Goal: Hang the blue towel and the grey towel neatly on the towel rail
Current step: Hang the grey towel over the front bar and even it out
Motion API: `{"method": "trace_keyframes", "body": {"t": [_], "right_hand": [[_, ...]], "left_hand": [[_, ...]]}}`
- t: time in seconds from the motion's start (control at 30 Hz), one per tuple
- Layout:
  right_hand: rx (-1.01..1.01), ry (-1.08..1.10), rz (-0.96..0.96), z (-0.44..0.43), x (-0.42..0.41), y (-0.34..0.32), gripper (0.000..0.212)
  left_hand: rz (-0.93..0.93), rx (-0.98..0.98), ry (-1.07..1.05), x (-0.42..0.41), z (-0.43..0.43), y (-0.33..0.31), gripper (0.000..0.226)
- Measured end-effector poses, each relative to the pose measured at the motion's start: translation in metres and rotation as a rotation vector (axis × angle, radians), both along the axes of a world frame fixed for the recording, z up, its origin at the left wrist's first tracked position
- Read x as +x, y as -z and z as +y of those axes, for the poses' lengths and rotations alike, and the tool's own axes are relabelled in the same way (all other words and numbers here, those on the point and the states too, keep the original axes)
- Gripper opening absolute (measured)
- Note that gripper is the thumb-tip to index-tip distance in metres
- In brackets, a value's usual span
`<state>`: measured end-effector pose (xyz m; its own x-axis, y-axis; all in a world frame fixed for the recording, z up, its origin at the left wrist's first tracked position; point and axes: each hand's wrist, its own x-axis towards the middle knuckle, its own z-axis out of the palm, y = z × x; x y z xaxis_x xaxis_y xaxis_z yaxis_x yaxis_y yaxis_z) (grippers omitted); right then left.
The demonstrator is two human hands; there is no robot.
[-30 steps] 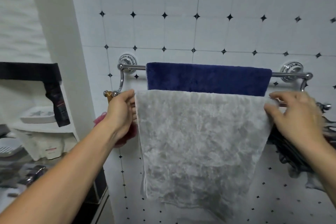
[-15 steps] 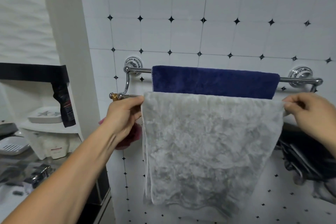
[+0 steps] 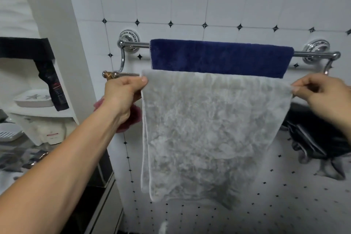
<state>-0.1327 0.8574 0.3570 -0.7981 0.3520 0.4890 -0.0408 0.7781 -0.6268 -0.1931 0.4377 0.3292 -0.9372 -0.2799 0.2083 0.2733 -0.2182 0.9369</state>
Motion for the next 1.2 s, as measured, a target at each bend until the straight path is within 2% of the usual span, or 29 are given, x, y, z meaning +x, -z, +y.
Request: {"method": "trace_keyframes", "body": {"t": [0.07,0.13,0.17,0.2,0.3,0.43,0.57,0.63,0.73,0.8,0.9,1.0,1.03,1.13,1.2], "right_hand": [[-0.066,0.012,0.038,-0.007,0.006,0.010,0.016],[-0.085,0.032,-0.030,-0.012,0.008,0.020,0.030],[-0.116,0.010,-0.094,-0.015,0.006,0.025,0.028],[-0.201,-0.039,-0.154,-0.019,0.004,0.031,0.023],[-0.496,-0.210,-0.220,-0.025,-0.003,0.049,0.034],[-0.554,-0.233,-0.214,-0.017,-0.002,0.072,0.049],[-0.631,-0.257,-0.204,-0.007,-0.001,0.085,0.046],[-0.657,-0.273,-0.204,-0.005,0.000,0.090,0.047],[-0.682,-0.302,-0.209,0.000,0.003,0.093,0.063],[-0.678,-0.313,-0.189,0.005,0.003,0.093,0.073],[-0.705,-0.336,-0.154,0.007,0.003,0.092,0.072],[-0.682,-0.367,-0.146,0.004,0.003,0.095,0.093],[-0.674,-0.367,-0.147,0.003,0.003,0.096,0.088],[-0.704,-0.355,-0.152,0.006,0.004,0.100,0.043],[-0.704,-0.339,-0.156,0.009,0.005,0.101,0.037]], "left_hand": [[0.000,-0.051,-0.024,-0.002,0.003,0.006,0.009],[0.015,-0.083,-0.061,-0.004,0.005,0.010,0.015],[0.026,-0.100,-0.076,-0.004,0.007,0.012,0.017],[0.035,-0.119,-0.080,-0.003,0.009,0.013,0.018],[0.053,-0.251,-0.036,0.004,0.011,0.025,0.022],[0.058,-0.334,-0.115,0.010,0.008,0.039,0.018],[0.042,-0.268,-0.170,0.003,0.002,0.027,0.021],[0.035,-0.295,-0.172,0.002,0.003,0.029,0.020],[0.039,-0.330,-0.122,0.005,0.010,0.043,0.024],[0.057,-0.332,-0.060,0.009,0.013,0.051,0.018],[0.106,-0.341,0.118,0.016,0.015,0.059,0.010],[0.127,-0.403,0.124,0.019,0.017,0.069,0.010],[0.115,-0.407,0.107,0.018,0.016,0.074,0.010],[0.025,-0.417,0.088,0.017,0.010,0.093,0.008],[-0.021,-0.434,0.130,0.019,0.009,0.102,0.006]]}}
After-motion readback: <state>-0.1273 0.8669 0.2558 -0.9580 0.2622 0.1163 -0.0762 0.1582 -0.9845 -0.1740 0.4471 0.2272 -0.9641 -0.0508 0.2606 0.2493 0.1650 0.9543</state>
